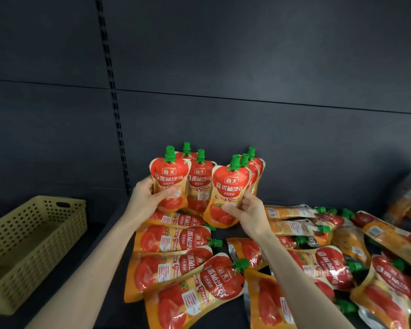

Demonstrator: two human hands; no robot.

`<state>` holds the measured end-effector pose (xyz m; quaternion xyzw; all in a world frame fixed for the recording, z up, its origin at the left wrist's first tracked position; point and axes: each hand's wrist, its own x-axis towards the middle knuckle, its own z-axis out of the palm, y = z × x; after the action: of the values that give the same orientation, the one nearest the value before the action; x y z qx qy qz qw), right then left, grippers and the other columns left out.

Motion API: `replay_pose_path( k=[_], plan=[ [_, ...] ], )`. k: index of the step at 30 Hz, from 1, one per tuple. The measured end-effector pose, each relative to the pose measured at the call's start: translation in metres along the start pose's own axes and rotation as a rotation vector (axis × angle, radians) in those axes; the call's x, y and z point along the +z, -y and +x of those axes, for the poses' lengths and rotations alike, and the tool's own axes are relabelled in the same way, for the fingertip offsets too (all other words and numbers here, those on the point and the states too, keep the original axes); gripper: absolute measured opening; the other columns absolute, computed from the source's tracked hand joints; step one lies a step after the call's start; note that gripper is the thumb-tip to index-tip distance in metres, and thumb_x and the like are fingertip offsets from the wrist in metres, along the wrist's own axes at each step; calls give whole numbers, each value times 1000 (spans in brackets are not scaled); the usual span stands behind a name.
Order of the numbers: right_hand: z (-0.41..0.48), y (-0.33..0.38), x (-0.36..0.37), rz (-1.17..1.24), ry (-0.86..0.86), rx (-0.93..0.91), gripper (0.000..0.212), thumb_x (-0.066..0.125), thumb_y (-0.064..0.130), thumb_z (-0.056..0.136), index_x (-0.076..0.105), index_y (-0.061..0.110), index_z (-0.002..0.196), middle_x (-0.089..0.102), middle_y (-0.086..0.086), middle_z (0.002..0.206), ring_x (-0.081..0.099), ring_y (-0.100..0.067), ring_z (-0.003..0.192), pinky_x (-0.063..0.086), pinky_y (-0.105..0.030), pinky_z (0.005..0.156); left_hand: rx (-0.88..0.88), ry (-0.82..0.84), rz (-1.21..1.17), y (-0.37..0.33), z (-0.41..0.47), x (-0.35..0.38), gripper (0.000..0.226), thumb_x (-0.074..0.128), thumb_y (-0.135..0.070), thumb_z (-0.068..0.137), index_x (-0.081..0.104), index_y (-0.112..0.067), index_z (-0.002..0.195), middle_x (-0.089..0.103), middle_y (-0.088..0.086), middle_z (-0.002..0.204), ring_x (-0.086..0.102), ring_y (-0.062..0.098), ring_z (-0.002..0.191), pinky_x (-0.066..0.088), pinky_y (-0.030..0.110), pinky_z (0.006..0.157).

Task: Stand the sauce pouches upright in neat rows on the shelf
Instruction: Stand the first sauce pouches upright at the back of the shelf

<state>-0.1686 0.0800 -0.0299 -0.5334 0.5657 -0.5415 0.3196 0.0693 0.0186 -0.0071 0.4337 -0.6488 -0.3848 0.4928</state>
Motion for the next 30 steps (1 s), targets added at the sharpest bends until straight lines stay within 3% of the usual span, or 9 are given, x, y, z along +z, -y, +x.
replay_pose_path(
  k=[4, 8, 14, 18, 24, 30],
  plan=[
    [2, 1, 4, -17, -1, 5, 40, 73, 14, 78, 58, 16, 115, 68, 2, 110, 63, -14, 105, 52, -36, 93, -7, -96, -26, 11, 16, -19, 48, 70, -16, 81, 49, -19, 124, 64, 0, 114, 63, 13, 102, 53, 34, 84],
    [2, -2, 6, -22, -11, 28, 40, 72, 15, 79, 57, 18, 115, 66, 3, 112, 62, -15, 107, 52, -39, 95, -34, -94, 12, 25, 31, -27, 50, 67, -14, 83, 45, -17, 128, 60, 2, 120, 58, 19, 110, 51, 40, 90],
    [2, -1, 5, -37, -34, 16, 40, 71, 14, 79, 56, 17, 117, 65, 7, 109, 61, -12, 105, 51, -29, 91, -90, -47, 28, 39, 48, -24, 51, 70, -14, 80, 49, -16, 127, 61, 5, 119, 59, 21, 109, 50, 47, 93],
    [2, -5, 1, -46, -48, 20, 39, 71, 16, 80, 56, 16, 116, 65, 6, 108, 62, -11, 104, 50, -17, 81, -127, -44, 10, 51, 49, -17, 46, 71, -17, 79, 52, -18, 121, 63, 5, 117, 61, 20, 106, 52, 48, 90],
    [5, -8, -3, -63, -68, 33, 44, 72, 16, 79, 55, 13, 120, 66, 0, 115, 62, -15, 108, 51, -36, 94, -120, -45, 42, 51, 51, -14, 47, 70, -18, 81, 48, -20, 123, 61, 4, 121, 59, 20, 109, 51, 46, 91],
    [5, -11, -3, -87, -49, 65, 41, 70, 17, 81, 53, 15, 120, 65, 1, 116, 61, -14, 108, 51, -33, 93, -133, -65, 75, 51, 49, -12, 49, 69, -20, 82, 46, -18, 126, 58, 4, 124, 57, 21, 112, 50, 44, 92]
  ],
)
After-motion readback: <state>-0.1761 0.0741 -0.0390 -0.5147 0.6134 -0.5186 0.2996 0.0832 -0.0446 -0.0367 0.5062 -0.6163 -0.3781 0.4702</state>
